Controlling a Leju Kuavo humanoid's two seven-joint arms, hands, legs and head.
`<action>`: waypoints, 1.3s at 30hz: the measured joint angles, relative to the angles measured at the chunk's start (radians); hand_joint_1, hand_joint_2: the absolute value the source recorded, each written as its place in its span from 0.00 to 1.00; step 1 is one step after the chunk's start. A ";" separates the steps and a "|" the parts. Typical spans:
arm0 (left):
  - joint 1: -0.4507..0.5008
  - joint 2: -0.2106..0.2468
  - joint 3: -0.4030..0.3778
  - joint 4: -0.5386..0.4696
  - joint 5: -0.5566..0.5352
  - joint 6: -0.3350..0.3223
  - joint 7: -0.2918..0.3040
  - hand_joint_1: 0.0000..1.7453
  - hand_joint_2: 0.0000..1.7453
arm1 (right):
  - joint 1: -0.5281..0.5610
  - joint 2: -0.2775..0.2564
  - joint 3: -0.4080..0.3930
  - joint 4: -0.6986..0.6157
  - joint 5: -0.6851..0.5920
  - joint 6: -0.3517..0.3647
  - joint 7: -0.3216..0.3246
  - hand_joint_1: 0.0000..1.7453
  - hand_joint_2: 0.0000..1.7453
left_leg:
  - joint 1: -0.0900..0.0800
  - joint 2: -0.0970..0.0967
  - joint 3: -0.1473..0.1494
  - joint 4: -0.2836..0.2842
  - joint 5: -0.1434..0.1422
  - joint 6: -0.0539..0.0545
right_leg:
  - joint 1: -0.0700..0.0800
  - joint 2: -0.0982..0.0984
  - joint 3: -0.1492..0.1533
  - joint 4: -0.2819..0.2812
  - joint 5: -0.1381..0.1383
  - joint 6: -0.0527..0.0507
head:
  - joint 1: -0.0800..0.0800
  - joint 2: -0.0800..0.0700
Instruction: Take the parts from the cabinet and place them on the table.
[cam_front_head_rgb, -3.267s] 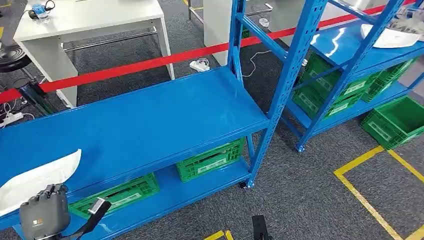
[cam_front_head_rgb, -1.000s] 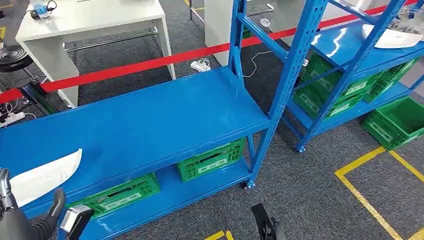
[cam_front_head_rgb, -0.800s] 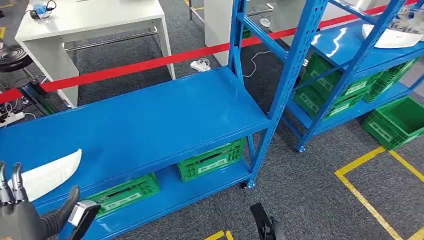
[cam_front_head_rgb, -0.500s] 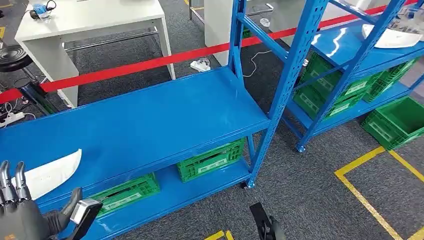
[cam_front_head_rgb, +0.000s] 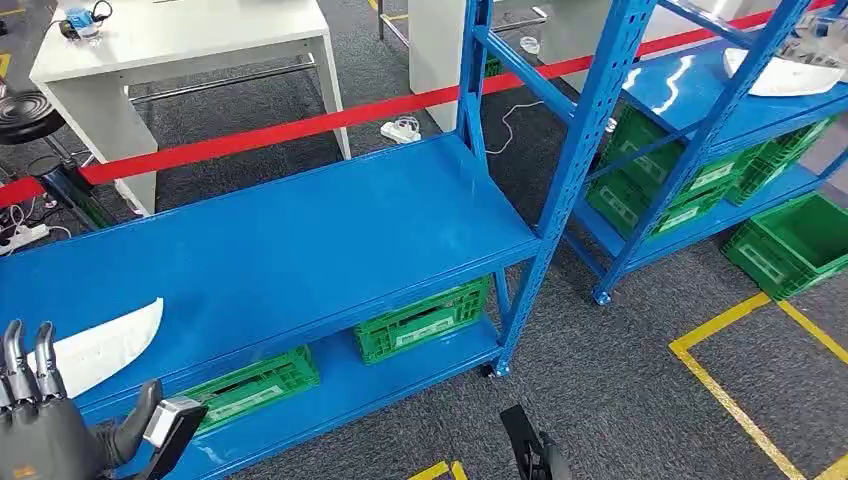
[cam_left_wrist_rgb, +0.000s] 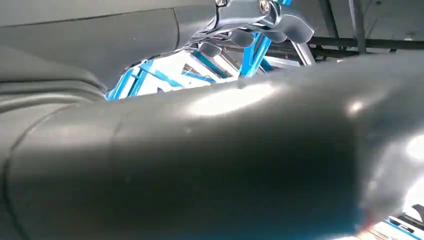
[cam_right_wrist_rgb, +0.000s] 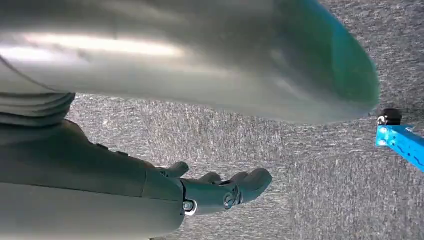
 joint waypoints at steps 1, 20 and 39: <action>0.000 0.000 0.000 0.000 0.000 0.000 0.000 0.00 0.00 | 0.000 0.000 0.000 0.000 0.000 0.000 0.000 0.00 0.00 | 0.000 0.000 0.000 0.000 0.000 0.000 | 0.000 0.000 0.000 0.000 0.000 0.000 | 0.000 0.000; 0.000 0.000 0.000 0.000 0.000 0.000 0.000 0.00 0.00 | 0.000 -0.002 0.000 0.000 0.000 0.000 0.000 0.00 0.00 | 0.000 0.000 0.000 0.000 0.000 0.000 | 0.000 0.000 0.000 0.000 0.000 0.000 | 0.000 0.000; 0.000 0.000 0.000 0.000 0.000 0.000 0.000 0.00 0.00 | 0.000 -0.003 0.000 0.000 0.000 0.000 0.000 0.00 0.00 | 0.000 0.000 0.000 0.000 0.000 0.000 | 0.000 0.000 0.000 0.000 0.000 0.000 | 0.000 0.000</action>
